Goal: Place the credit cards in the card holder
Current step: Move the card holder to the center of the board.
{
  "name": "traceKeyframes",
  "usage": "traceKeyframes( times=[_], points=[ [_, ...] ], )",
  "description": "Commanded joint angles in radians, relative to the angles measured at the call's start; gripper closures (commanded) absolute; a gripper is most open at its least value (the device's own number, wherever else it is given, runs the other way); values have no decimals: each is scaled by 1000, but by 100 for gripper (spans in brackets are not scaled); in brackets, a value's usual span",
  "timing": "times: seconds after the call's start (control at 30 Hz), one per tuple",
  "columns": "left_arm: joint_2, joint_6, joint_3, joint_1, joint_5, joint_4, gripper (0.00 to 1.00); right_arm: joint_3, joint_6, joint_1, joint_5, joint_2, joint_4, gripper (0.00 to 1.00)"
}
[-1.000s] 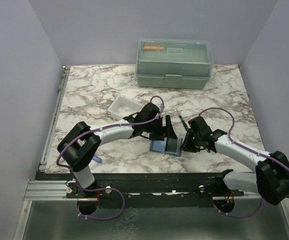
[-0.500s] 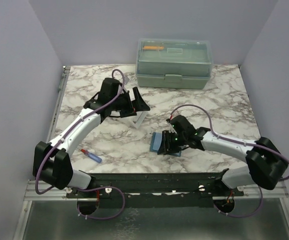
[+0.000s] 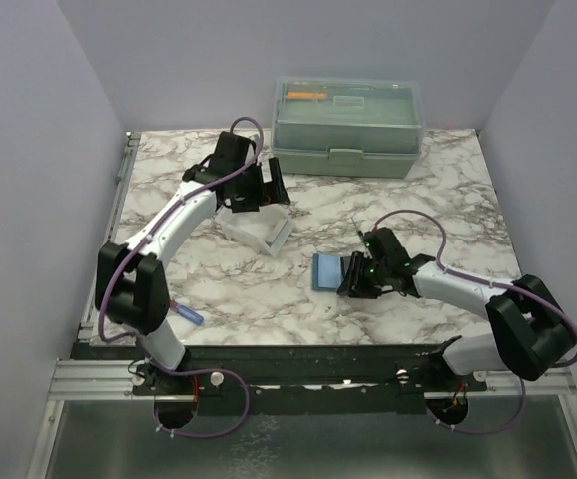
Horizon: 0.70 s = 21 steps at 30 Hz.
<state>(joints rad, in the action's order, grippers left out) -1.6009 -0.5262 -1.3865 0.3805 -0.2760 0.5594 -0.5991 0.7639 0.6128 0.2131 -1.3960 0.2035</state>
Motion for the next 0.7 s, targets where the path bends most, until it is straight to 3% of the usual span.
traceKeyframes(
  times=[0.0, 0.3, 0.67],
  points=[
    [-156, 122, -128, -5, 14, 146, 2, 14, -92, -53, -57, 64, 36, 58],
    [-306, 179, -156, -11, -67, 157, 1, -11, -135, -53, -53, 213, 106, 56],
    [-379, 207, -155, -11, -120, 149, 1, 24, -107, -53, -24, 223, 76, 57]
  ],
)
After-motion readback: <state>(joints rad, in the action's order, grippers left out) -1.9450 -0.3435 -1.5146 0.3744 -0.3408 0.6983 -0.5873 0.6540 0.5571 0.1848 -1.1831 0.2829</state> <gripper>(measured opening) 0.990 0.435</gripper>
